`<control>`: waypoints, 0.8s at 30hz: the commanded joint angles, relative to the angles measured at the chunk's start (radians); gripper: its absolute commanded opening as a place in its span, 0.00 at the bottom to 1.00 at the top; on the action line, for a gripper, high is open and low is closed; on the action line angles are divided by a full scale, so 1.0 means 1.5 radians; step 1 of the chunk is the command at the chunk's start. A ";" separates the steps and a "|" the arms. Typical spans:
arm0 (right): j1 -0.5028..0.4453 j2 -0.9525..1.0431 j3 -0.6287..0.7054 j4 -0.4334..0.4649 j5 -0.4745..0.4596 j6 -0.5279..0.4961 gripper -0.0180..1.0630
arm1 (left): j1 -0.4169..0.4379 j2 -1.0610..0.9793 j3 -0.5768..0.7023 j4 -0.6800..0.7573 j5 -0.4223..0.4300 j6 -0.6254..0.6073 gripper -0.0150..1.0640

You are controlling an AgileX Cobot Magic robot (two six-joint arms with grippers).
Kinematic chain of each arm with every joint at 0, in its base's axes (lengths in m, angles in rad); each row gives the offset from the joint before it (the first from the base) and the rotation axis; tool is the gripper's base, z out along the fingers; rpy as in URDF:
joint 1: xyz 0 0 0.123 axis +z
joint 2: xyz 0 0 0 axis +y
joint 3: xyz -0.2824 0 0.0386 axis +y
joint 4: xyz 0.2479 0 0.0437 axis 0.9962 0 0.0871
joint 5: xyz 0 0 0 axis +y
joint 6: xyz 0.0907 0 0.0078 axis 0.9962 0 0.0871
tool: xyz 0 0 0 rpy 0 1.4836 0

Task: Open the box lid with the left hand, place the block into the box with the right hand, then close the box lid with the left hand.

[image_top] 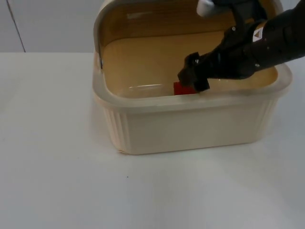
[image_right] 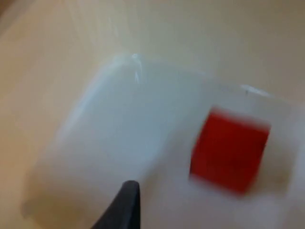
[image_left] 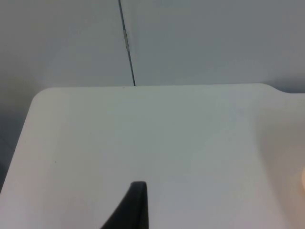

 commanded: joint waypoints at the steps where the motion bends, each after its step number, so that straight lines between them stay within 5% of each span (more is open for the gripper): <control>1: 0.000 -0.018 -0.005 -0.002 0.023 0.006 0.98 | -0.001 0.000 0.004 0.000 -0.002 -0.002 0.98; 13: 0.000 -0.231 -0.005 0.001 0.168 0.081 0.98 | -0.001 0.000 0.004 0.000 -0.002 -0.002 0.98; 24: -0.019 -0.387 -0.008 -0.051 0.210 0.086 0.98 | -0.001 0.000 0.004 0.000 -0.002 -0.002 0.98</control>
